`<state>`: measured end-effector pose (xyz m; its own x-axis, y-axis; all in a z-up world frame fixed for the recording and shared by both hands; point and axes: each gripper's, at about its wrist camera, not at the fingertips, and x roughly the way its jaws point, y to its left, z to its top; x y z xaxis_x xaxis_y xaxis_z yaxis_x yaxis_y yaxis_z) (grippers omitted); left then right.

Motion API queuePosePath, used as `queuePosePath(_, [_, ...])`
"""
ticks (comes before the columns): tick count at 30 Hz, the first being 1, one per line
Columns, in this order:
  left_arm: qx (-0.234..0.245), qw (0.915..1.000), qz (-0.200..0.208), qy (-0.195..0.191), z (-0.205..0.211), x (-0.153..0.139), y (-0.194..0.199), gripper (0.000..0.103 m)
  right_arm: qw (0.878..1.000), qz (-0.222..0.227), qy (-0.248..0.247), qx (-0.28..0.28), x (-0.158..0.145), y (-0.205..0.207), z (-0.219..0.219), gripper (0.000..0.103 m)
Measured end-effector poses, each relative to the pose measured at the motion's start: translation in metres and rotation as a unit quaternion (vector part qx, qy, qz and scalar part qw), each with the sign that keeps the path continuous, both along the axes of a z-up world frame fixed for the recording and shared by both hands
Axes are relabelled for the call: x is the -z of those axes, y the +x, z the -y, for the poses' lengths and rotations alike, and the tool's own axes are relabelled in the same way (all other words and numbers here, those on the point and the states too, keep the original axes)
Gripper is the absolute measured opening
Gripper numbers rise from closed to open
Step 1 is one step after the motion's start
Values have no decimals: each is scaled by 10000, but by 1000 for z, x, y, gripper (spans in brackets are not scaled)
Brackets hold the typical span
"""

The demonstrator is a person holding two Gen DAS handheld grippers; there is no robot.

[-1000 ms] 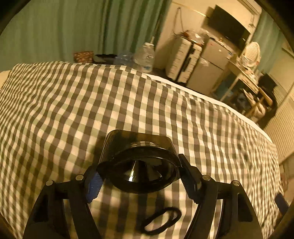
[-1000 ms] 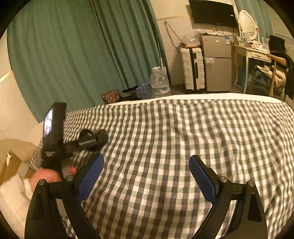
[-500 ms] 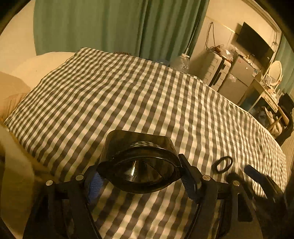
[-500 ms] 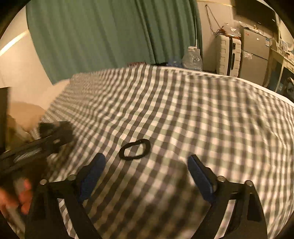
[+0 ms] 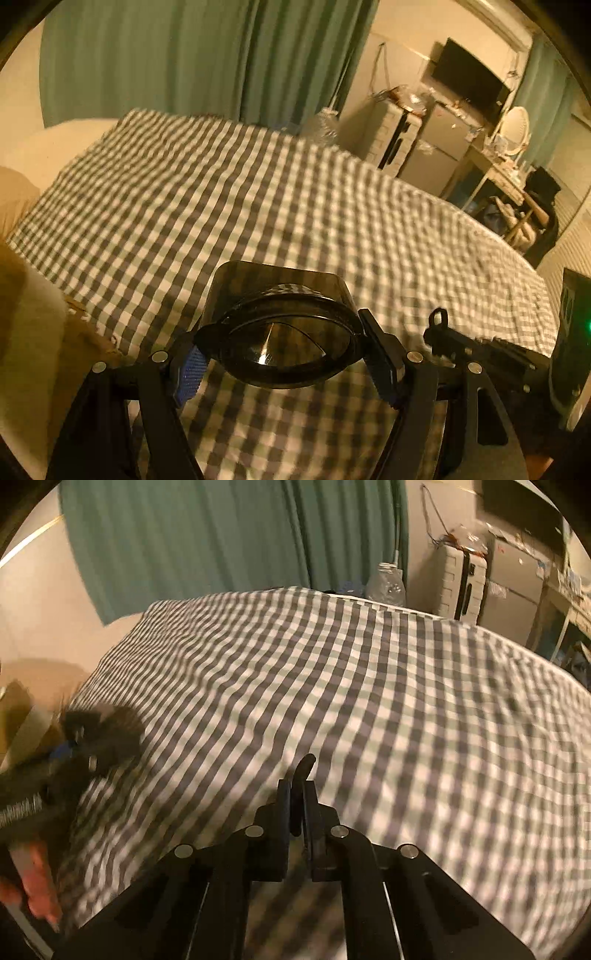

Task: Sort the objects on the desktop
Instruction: 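Carry the black cup toward the box while the right tool grasps the black hair tie, then drop the black cup and hair tie into the cardboard box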

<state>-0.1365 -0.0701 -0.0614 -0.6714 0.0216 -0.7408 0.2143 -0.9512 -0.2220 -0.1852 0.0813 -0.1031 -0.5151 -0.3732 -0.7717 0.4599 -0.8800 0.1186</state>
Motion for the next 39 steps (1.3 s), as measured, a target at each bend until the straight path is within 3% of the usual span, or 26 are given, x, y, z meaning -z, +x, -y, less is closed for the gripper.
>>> queuePosePath(5, [144, 9995, -278, -98, -1, -41, 36, 75, 9983, -238, -514, -127, -59, 53, -2, 6])
queuePosePath(10, [222, 9976, -588, 278, 31, -101, 83, 76, 9911, -591, -977, -689, -116, 108, 47, 6])
queuePosePath(12, [115, 9972, -704, 239, 56, -123, 102, 76, 9863, -652, -1144, -988, -135, 129, 75, 6])
queuePosePath(17, [-373, 9963, -733, -264, 125, -140, 148, 75, 9786, -486, -1368, -1461, -146, 155, 150, 6])
queuePosePath(19, [-480, 9955, -756, -316, 146, -134, 164, 75, 9755, -279, -1497, -1586, -140, 161, 182, 6])
queuePosePath(23, [-626, 9926, -657, -807, 173, -112, 176, 76, 9712, 87, -1825, -1528, -119, 150, 215, 8])
queuePosePath(24, [-685, 9923, -624, -824, 178, -109, 176, 78, 9725, 134, -1830, -1433, -117, 151, 220, 17])
queuePosePath(25, [-765, 9919, -557, -842, 183, -105, 175, 86, 9743, 170, -1835, -1299, -116, 146, 222, 30])
queuePosePath(26, [-812, 9919, -505, -835, 187, -102, 175, 95, 9770, 122, -1820, -1104, -117, 143, 219, 63])
queuePosePath(27, [-878, 9920, -474, -773, 190, -99, 175, 97, 9785, 32, -1838, -934, -118, 139, 211, 82])
queuePosePath(30, [-824, 9933, -636, -505, 196, -96, 180, 102, 9761, -274, -2028, -734, -130, 136, 187, 85])
queuePosePath(39, [-1043, 9902, -722, -581, 188, -101, 187, 103, 9841, -830, -1531, -342, -159, 143, 113, 90])
